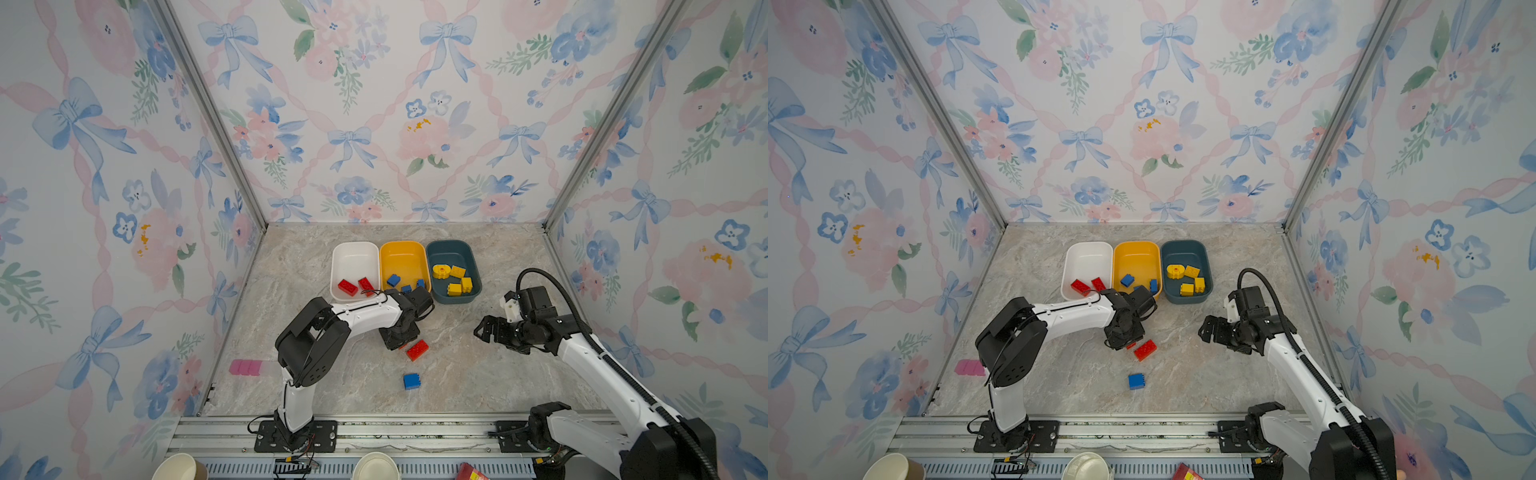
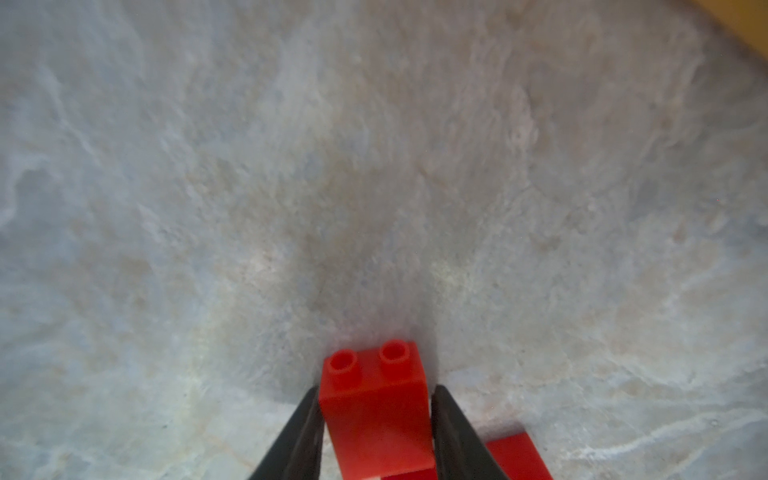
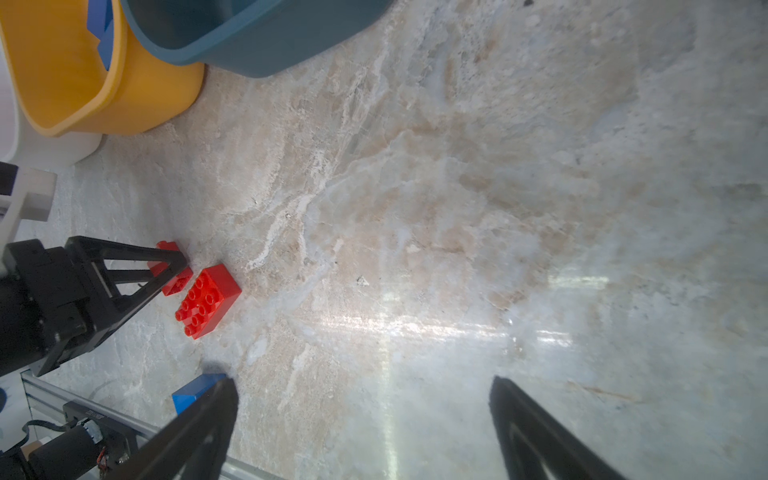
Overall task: Sort the legos into containers by color
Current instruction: 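Carry the small red brick with the left gripper into the white bin and release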
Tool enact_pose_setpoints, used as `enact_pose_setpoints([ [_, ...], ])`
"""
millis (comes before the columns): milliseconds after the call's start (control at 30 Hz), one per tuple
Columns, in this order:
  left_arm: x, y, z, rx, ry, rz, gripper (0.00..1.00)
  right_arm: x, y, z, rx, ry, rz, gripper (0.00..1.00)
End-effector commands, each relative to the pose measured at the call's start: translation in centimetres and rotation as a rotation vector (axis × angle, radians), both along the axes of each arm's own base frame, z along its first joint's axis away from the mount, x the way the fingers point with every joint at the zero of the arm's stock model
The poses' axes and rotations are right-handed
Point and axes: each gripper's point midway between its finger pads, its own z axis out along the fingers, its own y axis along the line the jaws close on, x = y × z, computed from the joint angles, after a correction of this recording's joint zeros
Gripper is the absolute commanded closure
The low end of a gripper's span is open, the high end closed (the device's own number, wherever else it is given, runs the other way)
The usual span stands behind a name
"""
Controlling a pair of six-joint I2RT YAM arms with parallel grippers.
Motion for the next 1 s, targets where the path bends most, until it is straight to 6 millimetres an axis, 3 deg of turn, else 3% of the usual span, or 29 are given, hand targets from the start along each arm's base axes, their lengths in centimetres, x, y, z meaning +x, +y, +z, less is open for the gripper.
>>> enact_pose_setpoints([
  [0, 0.1, 0.0, -0.1, 0.021, -0.010, -0.012, 0.61, -0.5, -0.1, 0.0, 0.007, 0.009, -0.005, 0.03],
  [200, -0.1, 0.5, 0.6, 0.020, -0.029, -0.012, 0.69, -0.5, 0.0, 0.1, 0.007, 0.009, -0.006, 0.03],
  [467, 0.9, 2.7, 3.8, 0.026, -0.147, 0.005, 0.73, -0.6, 0.3, 0.4, 0.007, 0.006, -0.001, 0.03],
  [700, 4.7, 6.0, 8.7, 0.046, -0.317, 0.033, 0.79, -0.5, 0.9, 1.2, -0.005, -0.005, 0.014, 0.03],
  [967, 11.6, 11.2, 14.0, 0.155, -0.484, 0.063, 0.78, -0.2, 1.8, 2.2, -0.018, -0.015, 0.033, 0.03],
])
